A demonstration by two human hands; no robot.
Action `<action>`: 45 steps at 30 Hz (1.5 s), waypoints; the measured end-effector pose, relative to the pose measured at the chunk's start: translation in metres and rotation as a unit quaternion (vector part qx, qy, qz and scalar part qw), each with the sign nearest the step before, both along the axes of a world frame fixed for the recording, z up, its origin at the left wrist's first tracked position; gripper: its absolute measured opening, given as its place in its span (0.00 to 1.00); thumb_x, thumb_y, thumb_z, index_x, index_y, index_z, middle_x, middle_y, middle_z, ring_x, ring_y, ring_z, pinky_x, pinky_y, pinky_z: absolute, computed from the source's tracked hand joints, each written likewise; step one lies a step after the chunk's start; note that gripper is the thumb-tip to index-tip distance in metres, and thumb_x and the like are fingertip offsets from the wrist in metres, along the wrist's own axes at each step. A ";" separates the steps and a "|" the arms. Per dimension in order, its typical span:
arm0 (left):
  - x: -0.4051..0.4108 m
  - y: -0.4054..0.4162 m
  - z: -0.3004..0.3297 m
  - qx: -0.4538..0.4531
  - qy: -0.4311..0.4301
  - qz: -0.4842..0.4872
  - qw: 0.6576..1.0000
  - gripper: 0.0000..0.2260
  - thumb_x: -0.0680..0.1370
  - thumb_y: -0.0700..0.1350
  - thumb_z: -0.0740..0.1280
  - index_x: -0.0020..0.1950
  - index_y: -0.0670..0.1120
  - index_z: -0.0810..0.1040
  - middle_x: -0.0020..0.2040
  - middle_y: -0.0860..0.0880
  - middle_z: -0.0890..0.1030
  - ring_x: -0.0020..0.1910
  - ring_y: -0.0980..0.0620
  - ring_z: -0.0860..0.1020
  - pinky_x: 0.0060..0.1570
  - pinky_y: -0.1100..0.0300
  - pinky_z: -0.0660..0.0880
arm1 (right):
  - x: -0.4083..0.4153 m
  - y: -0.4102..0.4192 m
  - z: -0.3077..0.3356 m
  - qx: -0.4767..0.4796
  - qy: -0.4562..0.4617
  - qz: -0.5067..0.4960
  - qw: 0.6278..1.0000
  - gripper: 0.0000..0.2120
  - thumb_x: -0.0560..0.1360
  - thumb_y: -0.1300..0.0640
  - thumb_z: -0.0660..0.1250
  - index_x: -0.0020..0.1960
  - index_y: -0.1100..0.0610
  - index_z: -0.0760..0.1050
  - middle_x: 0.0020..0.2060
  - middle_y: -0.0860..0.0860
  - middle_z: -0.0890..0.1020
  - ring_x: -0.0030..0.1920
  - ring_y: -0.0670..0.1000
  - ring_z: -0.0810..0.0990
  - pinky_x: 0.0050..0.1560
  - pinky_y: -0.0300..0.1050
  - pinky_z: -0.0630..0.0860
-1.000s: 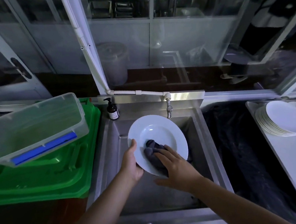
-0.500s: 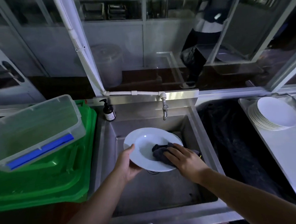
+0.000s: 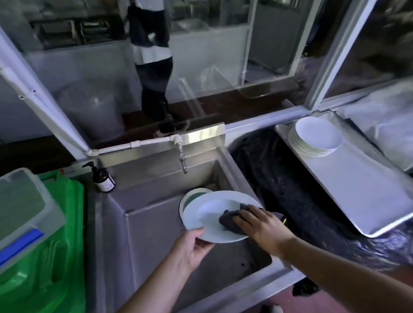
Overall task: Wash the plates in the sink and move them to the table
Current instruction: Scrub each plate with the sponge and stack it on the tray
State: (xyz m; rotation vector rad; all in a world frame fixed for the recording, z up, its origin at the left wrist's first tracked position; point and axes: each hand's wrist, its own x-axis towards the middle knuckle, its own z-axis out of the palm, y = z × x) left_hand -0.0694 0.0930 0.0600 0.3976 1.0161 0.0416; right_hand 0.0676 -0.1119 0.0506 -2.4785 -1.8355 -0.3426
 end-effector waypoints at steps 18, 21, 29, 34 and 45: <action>0.179 -0.217 0.022 0.142 -0.050 -0.066 0.986 0.19 0.78 0.28 0.65 0.61 0.49 0.78 0.58 0.45 0.83 0.58 0.41 0.80 0.48 0.42 0.80 | 0.214 -0.276 0.034 -0.114 0.101 -0.117 0.981 0.33 0.66 0.63 0.74 0.70 0.51 0.72 0.66 0.54 0.78 0.59 0.61 0.80 0.46 0.54 0.83; 0.203 -0.234 0.019 0.154 -0.049 -0.099 0.982 0.20 0.78 0.28 0.65 0.62 0.50 0.78 0.59 0.45 0.83 0.57 0.41 0.80 0.47 0.43 0.80 | 0.231 -0.304 0.030 -0.134 0.118 -0.197 0.964 0.41 0.60 0.68 0.74 0.71 0.52 0.70 0.65 0.54 0.77 0.56 0.61 0.80 0.43 0.56 0.83; 0.271 -0.279 -0.009 0.144 -0.046 -0.198 0.968 0.20 0.79 0.30 0.65 0.64 0.51 0.78 0.57 0.43 0.84 0.55 0.39 0.82 0.45 0.44 0.79 | 0.236 -0.368 0.010 -0.117 0.157 -0.340 0.920 0.39 0.66 0.71 0.66 0.75 0.52 0.69 0.71 0.54 0.73 0.61 0.61 0.76 0.51 0.59 0.81; 0.315 -0.328 -0.017 0.133 -0.047 -0.239 0.961 0.18 0.80 0.30 0.64 0.63 0.50 0.77 0.58 0.42 0.83 0.56 0.38 0.82 0.47 0.44 0.79 | 0.251 -0.406 0.005 -0.119 0.191 -0.373 0.900 0.40 0.62 0.70 0.69 0.73 0.55 0.71 0.69 0.54 0.76 0.59 0.62 0.78 0.49 0.57 0.81; 0.429 -0.409 -0.058 0.123 0.004 -0.224 0.967 0.21 0.81 0.29 0.60 0.68 0.50 0.73 0.55 0.45 0.81 0.51 0.42 0.80 0.44 0.45 0.78 | 0.341 -0.458 -0.011 -0.075 0.213 -0.362 0.904 0.35 0.64 0.72 0.67 0.70 0.56 0.74 0.63 0.55 0.78 0.56 0.63 0.78 0.44 0.60 0.81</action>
